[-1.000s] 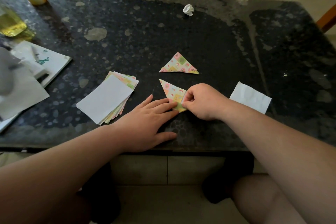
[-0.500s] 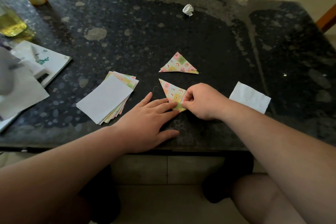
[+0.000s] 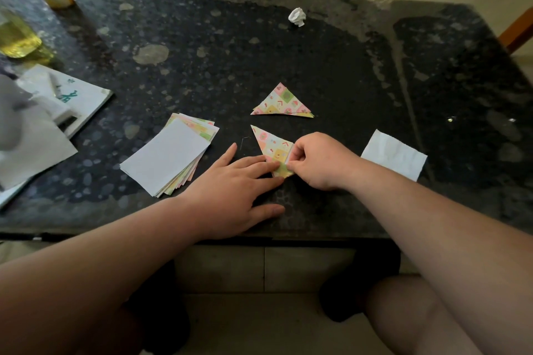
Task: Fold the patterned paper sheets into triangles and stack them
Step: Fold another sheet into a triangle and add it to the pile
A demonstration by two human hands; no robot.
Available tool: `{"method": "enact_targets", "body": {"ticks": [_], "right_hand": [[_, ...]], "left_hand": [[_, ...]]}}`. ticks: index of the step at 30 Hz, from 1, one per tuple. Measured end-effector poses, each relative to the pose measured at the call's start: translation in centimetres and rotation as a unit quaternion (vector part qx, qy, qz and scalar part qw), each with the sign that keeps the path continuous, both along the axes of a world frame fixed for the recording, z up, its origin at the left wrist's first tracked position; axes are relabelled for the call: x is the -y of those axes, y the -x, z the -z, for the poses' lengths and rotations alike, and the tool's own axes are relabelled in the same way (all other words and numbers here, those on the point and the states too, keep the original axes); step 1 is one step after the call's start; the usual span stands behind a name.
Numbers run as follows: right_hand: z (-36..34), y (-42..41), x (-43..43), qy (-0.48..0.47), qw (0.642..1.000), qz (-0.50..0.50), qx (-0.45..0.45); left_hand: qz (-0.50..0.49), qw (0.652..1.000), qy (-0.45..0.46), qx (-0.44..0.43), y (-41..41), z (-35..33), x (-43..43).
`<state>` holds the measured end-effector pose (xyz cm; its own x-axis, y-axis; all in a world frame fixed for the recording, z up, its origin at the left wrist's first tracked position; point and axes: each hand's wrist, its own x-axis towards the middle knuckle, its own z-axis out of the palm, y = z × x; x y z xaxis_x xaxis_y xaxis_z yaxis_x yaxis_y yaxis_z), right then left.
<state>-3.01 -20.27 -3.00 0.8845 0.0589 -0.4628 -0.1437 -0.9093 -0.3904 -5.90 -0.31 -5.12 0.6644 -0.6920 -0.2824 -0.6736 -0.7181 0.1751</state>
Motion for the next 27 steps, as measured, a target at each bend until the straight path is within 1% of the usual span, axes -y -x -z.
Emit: {"method": "enact_targets", "body": {"ticks": [13,22,27], "right_hand": [[-0.13,-0.03,-0.15,0.006,1.0,-0.002,-0.004],[-0.2,-0.05,-0.21,0.004,1.0,0.0,-0.006],[-0.09,0.16,-0.15,0.01,1.0,-0.004,-0.001]], "left_hand": [[-0.006,0.999,0.009,-0.053,-0.55,-0.61,-0.28],[-0.004,0.999,-0.012,-0.048,-0.51,-0.74,-0.07],[-0.007,0.999,-0.018,-0.031,-0.03,-0.71,0.22]]}}
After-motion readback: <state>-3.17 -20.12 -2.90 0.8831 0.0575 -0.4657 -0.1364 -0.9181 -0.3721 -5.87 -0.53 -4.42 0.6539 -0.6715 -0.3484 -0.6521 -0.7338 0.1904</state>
